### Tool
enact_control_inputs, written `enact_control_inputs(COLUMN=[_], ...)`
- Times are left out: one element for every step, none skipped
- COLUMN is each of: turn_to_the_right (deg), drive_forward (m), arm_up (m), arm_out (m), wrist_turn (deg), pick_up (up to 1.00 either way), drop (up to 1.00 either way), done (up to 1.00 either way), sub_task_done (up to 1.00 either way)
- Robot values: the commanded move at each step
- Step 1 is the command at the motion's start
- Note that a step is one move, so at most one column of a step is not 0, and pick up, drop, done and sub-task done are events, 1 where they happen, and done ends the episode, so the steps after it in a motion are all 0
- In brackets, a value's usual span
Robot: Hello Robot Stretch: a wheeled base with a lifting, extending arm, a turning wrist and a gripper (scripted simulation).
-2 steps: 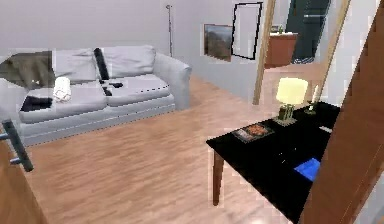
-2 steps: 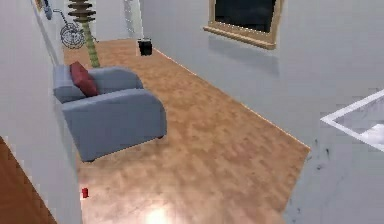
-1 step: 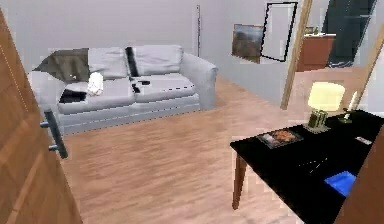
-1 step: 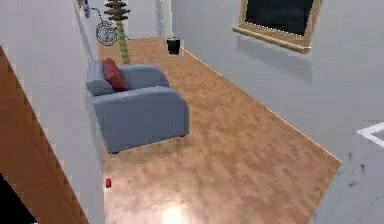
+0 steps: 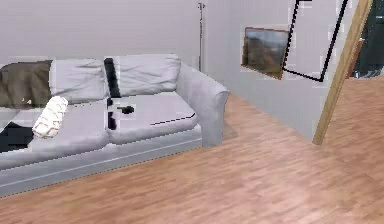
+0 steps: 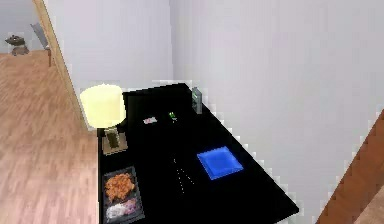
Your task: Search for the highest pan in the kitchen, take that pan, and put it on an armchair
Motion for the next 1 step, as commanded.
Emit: enact_control_inputs(turn_to_the_right=[-15.0], drive_forward=[0.0], arm_up=[0.0], arm_out=[0.0], wrist_turn=[0.0], pick_up=[0.0], drop=[0.0], done=[0.0], sub_task_done=[0.0])
